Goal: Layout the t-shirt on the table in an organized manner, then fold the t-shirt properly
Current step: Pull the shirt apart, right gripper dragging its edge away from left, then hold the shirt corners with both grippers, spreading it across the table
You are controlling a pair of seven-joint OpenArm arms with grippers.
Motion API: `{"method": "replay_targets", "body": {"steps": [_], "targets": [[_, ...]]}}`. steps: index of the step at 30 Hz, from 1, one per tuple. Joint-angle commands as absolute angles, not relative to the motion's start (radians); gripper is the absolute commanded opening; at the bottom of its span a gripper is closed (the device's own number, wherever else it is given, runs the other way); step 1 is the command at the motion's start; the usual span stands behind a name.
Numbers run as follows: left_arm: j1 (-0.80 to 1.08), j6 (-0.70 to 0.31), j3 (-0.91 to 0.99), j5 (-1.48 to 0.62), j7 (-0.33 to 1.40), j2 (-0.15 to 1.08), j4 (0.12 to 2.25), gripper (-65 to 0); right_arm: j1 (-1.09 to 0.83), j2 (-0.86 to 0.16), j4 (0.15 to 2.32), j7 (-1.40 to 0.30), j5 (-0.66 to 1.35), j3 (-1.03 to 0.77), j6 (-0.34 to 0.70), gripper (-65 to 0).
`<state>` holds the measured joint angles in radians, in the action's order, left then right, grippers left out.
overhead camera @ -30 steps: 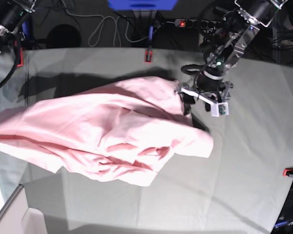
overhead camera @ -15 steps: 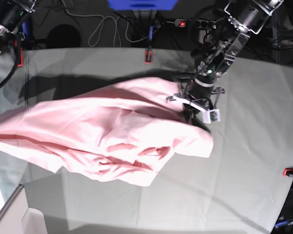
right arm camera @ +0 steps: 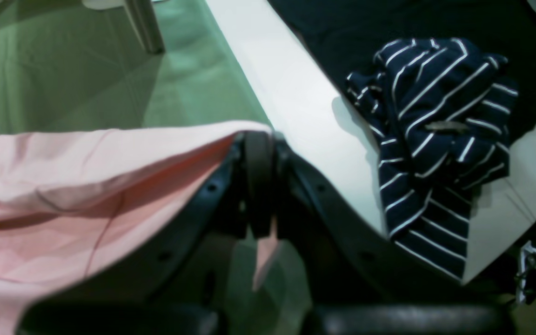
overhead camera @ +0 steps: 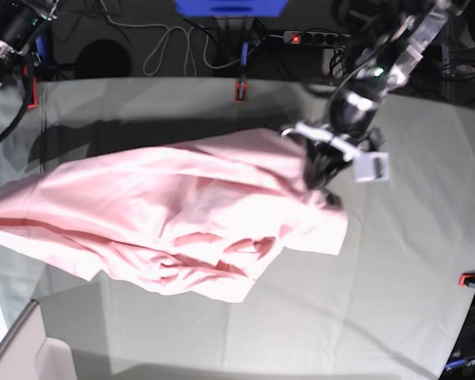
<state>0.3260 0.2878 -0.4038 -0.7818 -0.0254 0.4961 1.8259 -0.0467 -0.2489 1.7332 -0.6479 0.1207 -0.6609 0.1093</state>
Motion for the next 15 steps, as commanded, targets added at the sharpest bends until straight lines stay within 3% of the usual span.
{"method": "replay_targets", "body": {"steps": [1,7,12,15], "targets": [[0.351,0.291,-0.338,-0.773,-0.059,0.513,1.865,-65.0,-0.036,-0.268,1.753,-0.618,0.125,-0.668,0.108,-65.0],[0.486,0.282,0.004,-0.773,-0.054,0.455,1.900,-65.0,-0.038,-0.266,1.758,-0.618,0.125,-0.665,0.110,-65.0],[0.489,0.280,0.094,-0.773,-0.053,0.453,1.900,-65.0,-0.091,-0.246,1.768,-0.618,0.127,-0.661,0.111,-65.0],[0.473,0.280,0.113,-0.773,-0.053,0.453,1.894,-65.0,-0.087,-0.226,1.773,-0.618,0.127,-0.642,0.171,-65.0]]}}
